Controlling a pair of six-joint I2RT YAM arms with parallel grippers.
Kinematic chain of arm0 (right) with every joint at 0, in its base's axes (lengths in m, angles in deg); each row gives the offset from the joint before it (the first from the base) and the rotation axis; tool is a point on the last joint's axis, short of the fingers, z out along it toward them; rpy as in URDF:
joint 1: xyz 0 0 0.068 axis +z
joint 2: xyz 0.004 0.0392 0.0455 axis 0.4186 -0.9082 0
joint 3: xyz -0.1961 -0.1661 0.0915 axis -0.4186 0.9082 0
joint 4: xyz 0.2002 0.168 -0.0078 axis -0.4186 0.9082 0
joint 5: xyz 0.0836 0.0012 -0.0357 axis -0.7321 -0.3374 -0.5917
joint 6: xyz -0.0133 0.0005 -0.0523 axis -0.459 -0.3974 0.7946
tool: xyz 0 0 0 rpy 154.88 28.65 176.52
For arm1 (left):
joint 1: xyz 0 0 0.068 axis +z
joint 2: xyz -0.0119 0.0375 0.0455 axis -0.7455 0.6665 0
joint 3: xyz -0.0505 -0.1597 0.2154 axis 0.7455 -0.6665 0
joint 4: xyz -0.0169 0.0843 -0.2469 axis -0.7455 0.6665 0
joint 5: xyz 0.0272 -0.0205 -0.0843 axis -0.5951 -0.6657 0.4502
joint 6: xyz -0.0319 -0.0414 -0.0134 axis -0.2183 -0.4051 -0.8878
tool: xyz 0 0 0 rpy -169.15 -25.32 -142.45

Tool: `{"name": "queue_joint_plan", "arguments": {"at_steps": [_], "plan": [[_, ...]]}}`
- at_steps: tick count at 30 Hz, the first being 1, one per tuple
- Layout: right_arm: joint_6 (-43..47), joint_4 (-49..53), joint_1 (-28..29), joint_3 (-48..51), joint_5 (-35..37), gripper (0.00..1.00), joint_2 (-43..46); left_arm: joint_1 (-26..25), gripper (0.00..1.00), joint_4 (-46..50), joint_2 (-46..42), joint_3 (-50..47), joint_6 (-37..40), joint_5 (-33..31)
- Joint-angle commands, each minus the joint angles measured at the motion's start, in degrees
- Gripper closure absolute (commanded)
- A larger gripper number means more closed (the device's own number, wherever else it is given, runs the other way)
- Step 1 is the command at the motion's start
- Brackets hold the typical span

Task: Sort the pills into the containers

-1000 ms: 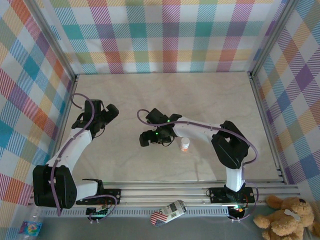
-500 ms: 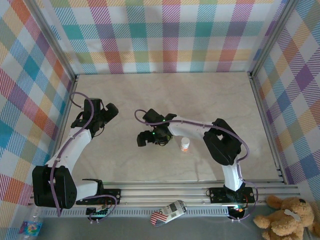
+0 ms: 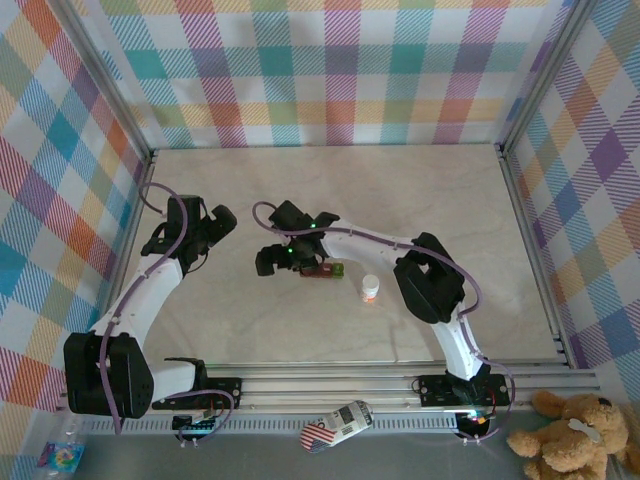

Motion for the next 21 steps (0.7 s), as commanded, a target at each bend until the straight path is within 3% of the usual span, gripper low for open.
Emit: {"name": "queue_joint_plan", "arguments": {"at_steps": [1,12,21], "plan": [[3.2,2.9,-1.3,-2.1,2.6,0.05,1.5,0.2,0.00,1.7,-1.8,0.9,1.1,-0.1],[6.8,9.0,-9.3,1.8,10.1,0.04,2.5,0.2,0.00,1.2,-2.4,0.8,1.9,1.8],[6.7,10.4,-9.8,3.1,7.4,0.04,0.5,0.2,0.00,1.0,-2.3,0.6,1.6,2.8]]}}
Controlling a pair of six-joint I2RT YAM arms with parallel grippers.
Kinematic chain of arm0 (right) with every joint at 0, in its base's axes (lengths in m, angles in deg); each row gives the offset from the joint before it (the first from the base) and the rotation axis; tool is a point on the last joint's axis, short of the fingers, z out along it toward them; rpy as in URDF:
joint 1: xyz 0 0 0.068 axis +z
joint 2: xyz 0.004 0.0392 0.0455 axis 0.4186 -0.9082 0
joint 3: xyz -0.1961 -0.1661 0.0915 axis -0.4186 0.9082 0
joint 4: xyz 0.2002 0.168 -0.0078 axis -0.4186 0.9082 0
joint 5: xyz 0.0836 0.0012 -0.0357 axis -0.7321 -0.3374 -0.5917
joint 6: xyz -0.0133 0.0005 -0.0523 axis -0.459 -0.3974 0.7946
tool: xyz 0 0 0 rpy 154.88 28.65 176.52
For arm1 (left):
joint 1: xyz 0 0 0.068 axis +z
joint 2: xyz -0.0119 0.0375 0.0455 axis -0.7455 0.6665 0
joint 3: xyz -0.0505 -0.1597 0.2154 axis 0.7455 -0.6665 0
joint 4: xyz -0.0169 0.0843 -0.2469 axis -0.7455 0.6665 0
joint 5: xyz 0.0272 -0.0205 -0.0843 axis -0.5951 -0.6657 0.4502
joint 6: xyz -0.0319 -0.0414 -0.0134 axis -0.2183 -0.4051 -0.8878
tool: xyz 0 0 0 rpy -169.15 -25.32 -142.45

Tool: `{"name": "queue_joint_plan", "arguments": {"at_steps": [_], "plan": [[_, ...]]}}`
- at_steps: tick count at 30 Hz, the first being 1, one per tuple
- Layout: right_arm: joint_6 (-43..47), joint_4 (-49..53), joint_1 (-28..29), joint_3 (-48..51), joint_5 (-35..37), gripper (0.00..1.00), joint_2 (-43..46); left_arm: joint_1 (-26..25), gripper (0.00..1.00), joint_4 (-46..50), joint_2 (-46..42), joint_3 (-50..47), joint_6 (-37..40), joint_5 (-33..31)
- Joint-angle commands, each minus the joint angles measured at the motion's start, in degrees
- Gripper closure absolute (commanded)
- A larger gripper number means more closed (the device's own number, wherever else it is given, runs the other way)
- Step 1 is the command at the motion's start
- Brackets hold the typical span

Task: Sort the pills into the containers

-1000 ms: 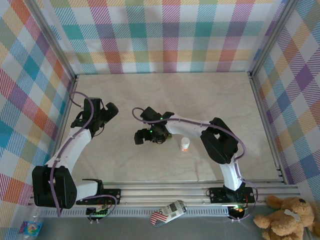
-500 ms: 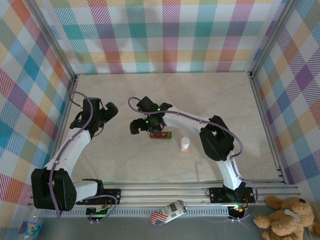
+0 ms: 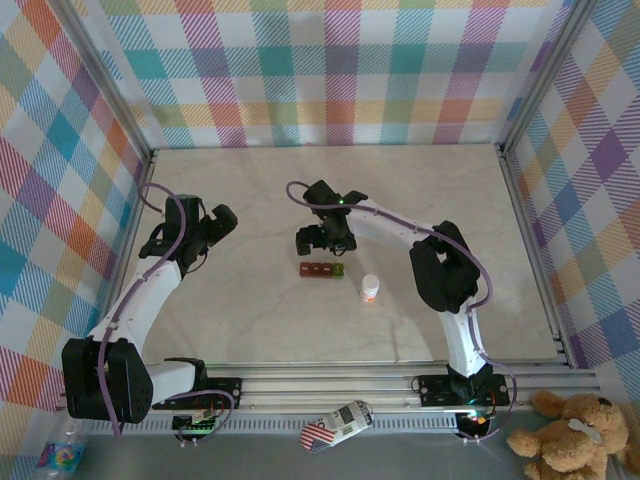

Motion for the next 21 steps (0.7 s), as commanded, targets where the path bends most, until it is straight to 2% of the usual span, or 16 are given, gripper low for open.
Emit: {"name": "queue_joint_plan", "arguments": {"at_steps": [1,21], "plan": [[0.4,1.5,0.5,1.7,-2.1,0.04,-0.8,0.2,0.00,0.8,-1.1,0.6,0.7,1.2],[-3.8,-2.7,3.5,10.3,-9.8,0.04,4.4,0.2,0.00,0.7,-1.2,0.8,0.2,1.3]]}}
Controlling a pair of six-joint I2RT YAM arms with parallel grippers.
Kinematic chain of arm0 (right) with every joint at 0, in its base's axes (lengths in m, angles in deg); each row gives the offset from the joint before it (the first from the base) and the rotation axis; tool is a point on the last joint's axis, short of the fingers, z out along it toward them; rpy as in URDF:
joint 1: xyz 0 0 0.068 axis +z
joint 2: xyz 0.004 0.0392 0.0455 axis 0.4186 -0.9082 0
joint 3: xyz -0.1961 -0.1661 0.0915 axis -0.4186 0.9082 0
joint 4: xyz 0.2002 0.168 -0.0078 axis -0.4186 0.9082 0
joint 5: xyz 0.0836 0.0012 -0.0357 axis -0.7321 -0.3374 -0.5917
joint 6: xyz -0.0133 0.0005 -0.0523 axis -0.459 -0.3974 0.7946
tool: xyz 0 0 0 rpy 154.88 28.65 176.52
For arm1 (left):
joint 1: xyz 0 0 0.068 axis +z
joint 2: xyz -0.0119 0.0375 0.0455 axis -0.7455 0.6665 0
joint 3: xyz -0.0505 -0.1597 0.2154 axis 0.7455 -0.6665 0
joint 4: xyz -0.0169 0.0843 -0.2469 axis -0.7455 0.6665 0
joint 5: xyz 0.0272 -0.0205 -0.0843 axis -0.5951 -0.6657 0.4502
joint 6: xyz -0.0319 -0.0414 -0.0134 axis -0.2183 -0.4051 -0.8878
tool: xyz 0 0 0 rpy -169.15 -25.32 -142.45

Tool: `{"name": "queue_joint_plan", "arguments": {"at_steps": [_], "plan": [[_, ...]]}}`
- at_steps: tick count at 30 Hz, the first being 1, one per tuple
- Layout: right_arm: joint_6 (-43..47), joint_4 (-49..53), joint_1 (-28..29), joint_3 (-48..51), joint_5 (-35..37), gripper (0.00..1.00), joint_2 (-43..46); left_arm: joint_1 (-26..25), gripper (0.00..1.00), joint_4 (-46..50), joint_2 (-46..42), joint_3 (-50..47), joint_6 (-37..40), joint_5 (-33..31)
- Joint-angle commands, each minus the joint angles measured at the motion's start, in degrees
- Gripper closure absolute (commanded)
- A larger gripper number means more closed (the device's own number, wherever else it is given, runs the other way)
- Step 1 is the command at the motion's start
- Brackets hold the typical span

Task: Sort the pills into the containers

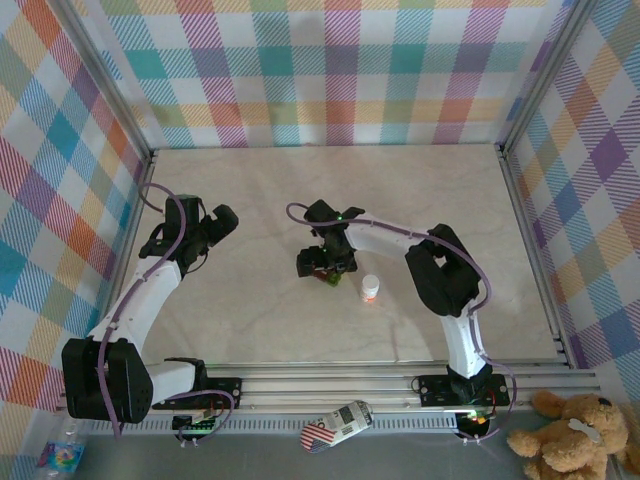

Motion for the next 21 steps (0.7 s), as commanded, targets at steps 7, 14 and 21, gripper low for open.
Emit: {"name": "queue_joint_plan", "arguments": {"at_steps": [7,14,21], "plan": [[-2.3,0.1,2.7,0.9,-1.1,0.05,3.0,0.2,0.00,0.3,-0.9,0.4,0.1,0.6],[3.9,0.4,3.8,2.8,9.0,0.04,3.7,0.2,0.00,0.6,-0.8,0.3,0.3,1.4],[9.3,-1.6,5.9,5.0,9.9,0.10,4.4,0.2,0.00,0.7,-0.8,0.2,0.4,1.6]]}}
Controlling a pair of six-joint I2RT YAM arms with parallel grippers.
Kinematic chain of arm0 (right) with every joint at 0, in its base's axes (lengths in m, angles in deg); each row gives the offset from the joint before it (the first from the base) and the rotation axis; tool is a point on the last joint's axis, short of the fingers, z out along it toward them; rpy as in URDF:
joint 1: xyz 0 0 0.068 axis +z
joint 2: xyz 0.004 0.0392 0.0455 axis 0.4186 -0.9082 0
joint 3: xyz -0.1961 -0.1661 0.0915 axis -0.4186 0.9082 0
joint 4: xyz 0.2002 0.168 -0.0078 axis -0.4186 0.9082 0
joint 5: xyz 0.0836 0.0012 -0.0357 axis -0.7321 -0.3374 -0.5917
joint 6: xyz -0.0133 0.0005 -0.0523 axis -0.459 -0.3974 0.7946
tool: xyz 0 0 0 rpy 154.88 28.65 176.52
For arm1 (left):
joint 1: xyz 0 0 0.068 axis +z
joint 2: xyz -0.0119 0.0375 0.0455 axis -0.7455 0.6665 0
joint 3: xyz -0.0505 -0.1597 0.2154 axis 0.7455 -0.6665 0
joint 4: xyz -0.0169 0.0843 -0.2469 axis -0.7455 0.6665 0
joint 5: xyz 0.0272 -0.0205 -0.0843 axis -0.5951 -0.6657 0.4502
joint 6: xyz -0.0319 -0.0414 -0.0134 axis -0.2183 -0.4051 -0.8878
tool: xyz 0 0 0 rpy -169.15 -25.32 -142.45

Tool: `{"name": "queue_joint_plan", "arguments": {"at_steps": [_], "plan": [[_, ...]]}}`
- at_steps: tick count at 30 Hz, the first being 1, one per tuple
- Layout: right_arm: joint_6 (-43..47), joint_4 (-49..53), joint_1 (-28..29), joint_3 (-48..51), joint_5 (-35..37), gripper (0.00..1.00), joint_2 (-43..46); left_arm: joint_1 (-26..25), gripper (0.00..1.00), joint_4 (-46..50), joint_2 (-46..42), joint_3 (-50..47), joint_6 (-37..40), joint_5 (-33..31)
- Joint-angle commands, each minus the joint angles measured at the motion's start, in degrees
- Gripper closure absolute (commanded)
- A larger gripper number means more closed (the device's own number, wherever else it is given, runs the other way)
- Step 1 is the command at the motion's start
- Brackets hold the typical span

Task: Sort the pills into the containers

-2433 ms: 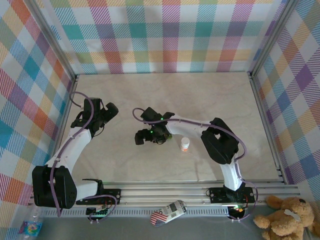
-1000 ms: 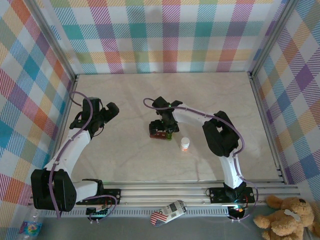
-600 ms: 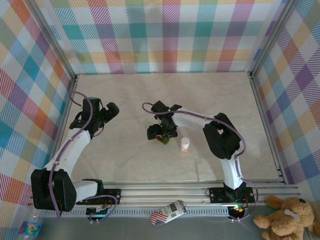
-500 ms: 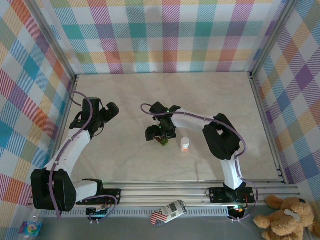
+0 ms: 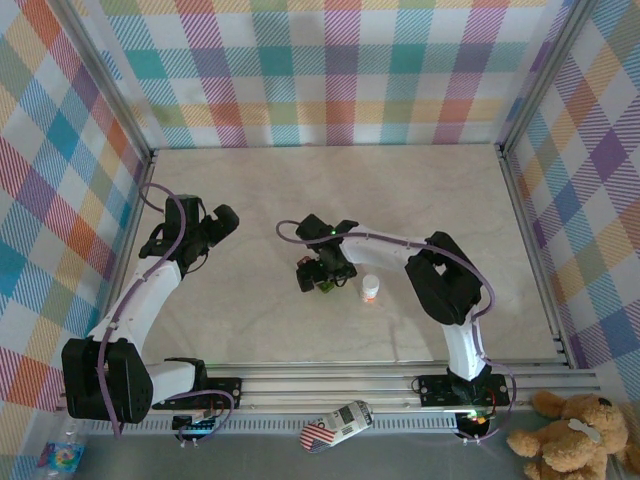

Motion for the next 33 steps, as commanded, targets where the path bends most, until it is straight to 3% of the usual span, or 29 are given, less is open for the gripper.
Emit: {"name": "queue_joint_plan", "arguments": {"at_steps": [1,19,23,28,33], "plan": [[4.0,-0.8,1.1,0.6,1.1,0.11,1.8,0.2,0.00,0.8,-0.8,0.2,0.4,0.7],[5.1,-2.5,2.1,3.3,3.0,0.29,1.2,0.2,0.00,0.9,-0.3,0.1,-0.5,1.0],[5.1,-3.6,2.1,3.4,3.3,0.39,0.9,0.2,0.00,0.9,-0.3,-0.3,-0.8,1.2],[4.9,-4.3,1.9,3.5,2.2,0.63,1.5,0.1,0.00,1.0,-0.5,-0.1,-3.8,1.5],[4.0,-4.8,0.4,2.9,-0.4,0.72,5.3,0.2,0.00,2.1,-1.6,1.4,-5.3,6.6]]}}
